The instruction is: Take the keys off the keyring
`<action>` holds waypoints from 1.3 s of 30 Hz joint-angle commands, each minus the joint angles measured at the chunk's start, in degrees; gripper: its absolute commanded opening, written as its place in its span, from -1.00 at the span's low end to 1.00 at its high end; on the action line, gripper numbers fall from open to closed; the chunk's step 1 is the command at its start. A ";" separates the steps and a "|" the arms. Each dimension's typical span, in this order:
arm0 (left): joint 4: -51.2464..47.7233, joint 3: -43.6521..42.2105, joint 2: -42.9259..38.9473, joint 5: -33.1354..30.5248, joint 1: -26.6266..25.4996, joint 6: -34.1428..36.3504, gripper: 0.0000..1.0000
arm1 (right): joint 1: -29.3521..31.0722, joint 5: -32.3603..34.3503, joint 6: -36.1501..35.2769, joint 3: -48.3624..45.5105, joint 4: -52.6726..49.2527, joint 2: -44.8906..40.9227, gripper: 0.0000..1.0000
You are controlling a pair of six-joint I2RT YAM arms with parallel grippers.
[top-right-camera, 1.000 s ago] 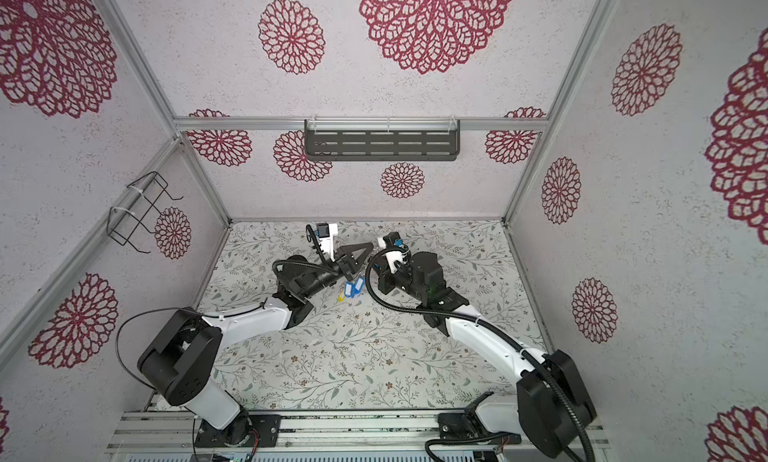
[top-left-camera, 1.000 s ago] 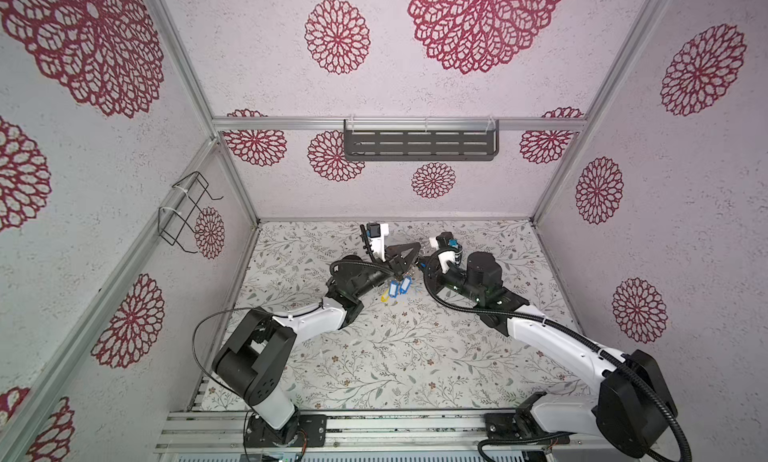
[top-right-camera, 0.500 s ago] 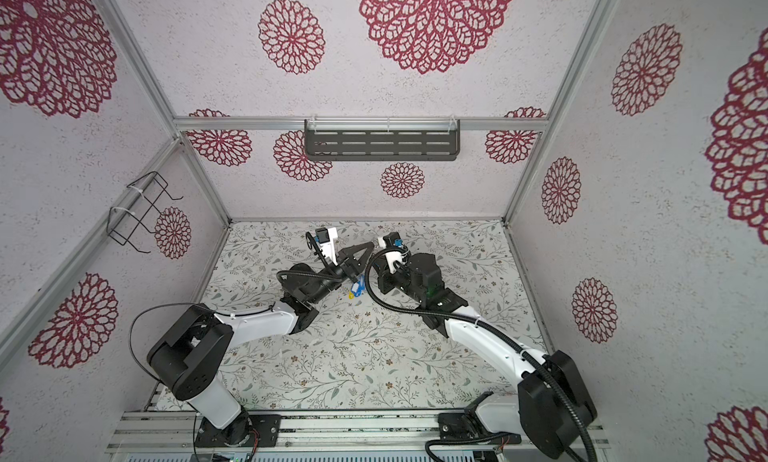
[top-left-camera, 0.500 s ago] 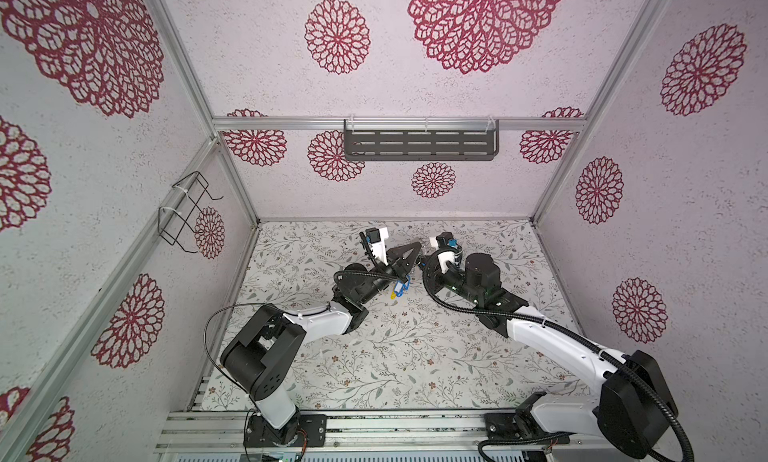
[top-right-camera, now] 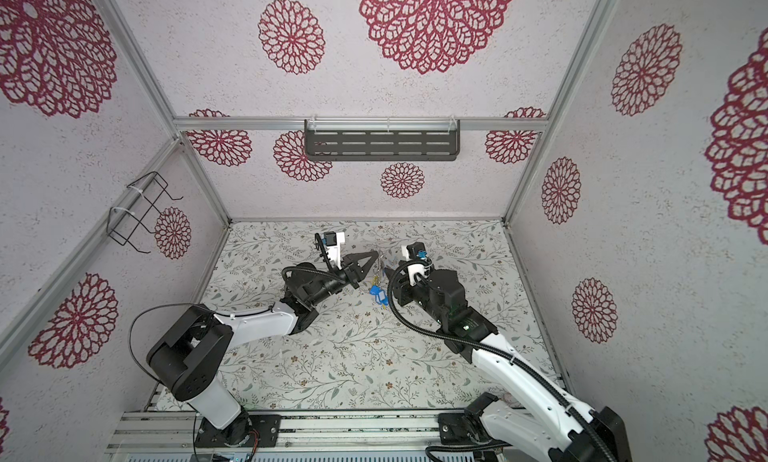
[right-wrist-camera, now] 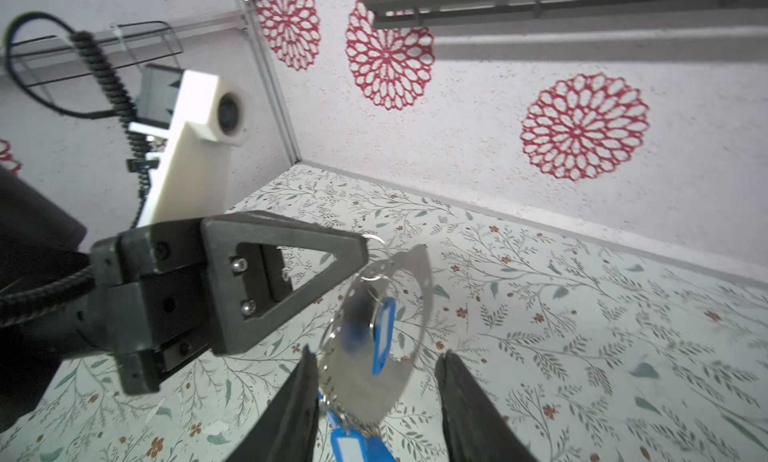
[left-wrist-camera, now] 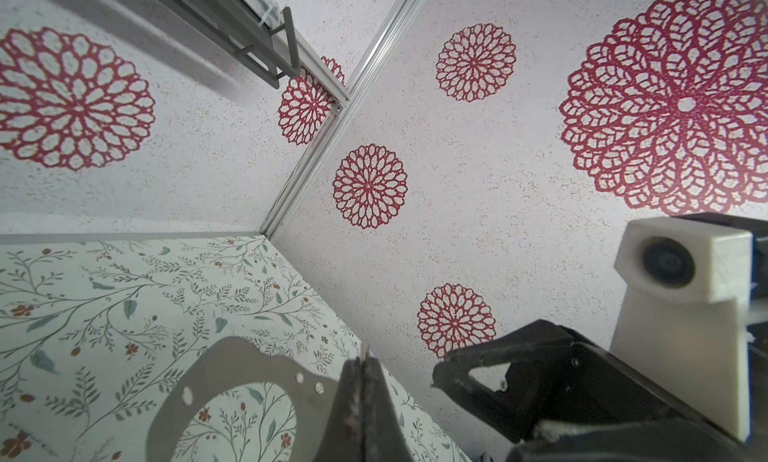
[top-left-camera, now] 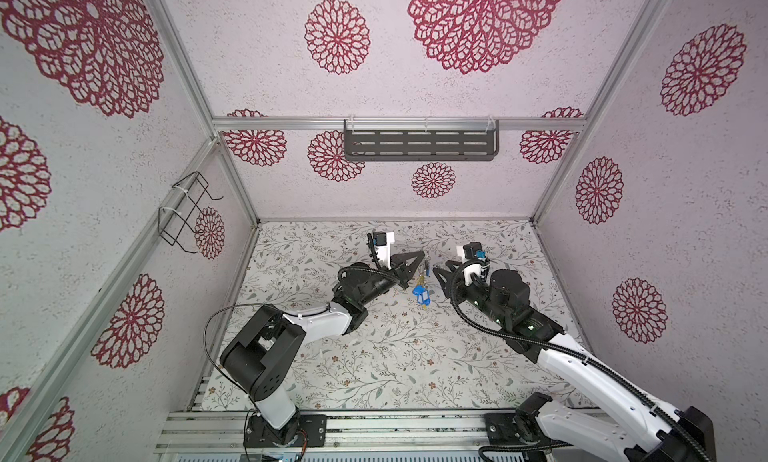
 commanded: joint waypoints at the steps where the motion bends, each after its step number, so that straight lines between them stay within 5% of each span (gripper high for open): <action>1: 0.01 0.74 -0.86 1.58 -0.30 -3.08 -1.00 | -2.15 7.88 8.55 0.25 -7.61 -1.48 0.00; 8: 0.27 2.03 0.46 2.58 -0.30 -4.49 -1.00 | -6.95 3.04 17.98 -2.04 -6.44 -1.30 0.08; 14: -2.54 3.84 0.30 2.05 -0.12 -3.80 -1.00 | -10.24 -1.33 24.58 2.65 -12.79 6.85 0.19; 21: -4.62 5.56 1.68 -3.92 -1.16 -3.41 -1.00 | -10.50 6.38 19.69 8.63 -27.49 15.64 0.42; 25: -6.32 6.10 1.70 -5.53 -0.44 -2.19 -1.00 | -10.56 10.43 23.45 6.62 -31.61 15.62 0.45; 32: -19.28 12.49 1.68 -0.12 0.27 -0.01 -1.00 | -10.50 11.12 30.56 1.26 -25.18 17.69 0.36; 36: -19.76 13.79 1.57 1.45 0.41 -1.02 -1.00 | -10.41 17.45 27.28 3.81 -25.77 20.92 0.44; 39: -21.61 15.08 1.64 4.90 0.27 -1.19 -1.00 | -10.46 15.57 23.54 5.12 -25.35 19.45 0.45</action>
